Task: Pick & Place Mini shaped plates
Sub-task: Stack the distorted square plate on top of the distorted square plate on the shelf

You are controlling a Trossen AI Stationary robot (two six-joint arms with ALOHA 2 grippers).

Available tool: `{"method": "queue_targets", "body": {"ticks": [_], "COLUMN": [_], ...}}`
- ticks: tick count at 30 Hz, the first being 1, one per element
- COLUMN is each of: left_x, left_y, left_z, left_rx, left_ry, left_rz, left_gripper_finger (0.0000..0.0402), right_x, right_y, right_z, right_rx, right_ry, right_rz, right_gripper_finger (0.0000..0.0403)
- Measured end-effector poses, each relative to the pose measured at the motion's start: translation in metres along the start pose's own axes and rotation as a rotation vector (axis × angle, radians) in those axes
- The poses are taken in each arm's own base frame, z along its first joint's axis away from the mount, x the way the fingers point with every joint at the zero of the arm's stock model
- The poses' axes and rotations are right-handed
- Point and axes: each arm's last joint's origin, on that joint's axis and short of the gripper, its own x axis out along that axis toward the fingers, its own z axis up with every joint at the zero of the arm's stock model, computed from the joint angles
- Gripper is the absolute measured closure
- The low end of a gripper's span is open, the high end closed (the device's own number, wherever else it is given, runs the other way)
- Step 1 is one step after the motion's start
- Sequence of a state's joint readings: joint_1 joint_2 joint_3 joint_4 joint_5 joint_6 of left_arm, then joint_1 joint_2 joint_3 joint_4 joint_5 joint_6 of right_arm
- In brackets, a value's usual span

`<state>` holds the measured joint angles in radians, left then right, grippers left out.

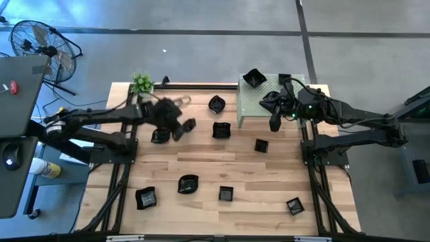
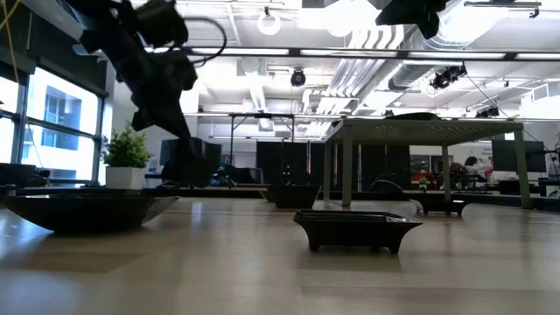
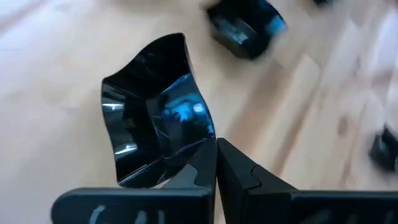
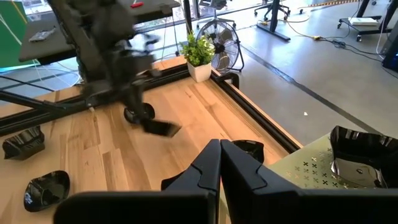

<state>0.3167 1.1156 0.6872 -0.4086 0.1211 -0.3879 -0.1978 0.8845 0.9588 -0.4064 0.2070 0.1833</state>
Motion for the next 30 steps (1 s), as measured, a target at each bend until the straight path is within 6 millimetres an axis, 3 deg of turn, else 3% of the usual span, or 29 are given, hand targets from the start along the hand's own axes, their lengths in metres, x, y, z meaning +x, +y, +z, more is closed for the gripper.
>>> {"method": "queue_targets", "body": {"ticks": [4,9,17,30], "left_x": [0.009,0.023,0.045,0.076], "left_y": [-0.032,-0.058,-0.074,-0.099], "left_z": [-0.011,-0.02,-0.025,-0.054], "left_rx": [0.151,0.229,0.263,0.354], "left_ry": [-0.017,-0.044,-0.064,0.0], "left_rz": [-0.014,-0.058,-0.09,-0.131], "left_gripper_finger": [0.0401,0.0401,0.0401,0.0401], "right_x": [0.0,0.0,0.0,0.0], "right_y": [0.0,0.0,0.002,0.004], "right_z": [0.0,0.0,0.0,-0.001], "right_rx": [0.0,0.004,0.026,0.03], "right_ry": [0.0,0.001,0.01,0.029], "right_rz": [0.0,0.01,0.058,0.145], "right_gripper_finger": [0.0401,0.0397,0.0401,0.0401]}}
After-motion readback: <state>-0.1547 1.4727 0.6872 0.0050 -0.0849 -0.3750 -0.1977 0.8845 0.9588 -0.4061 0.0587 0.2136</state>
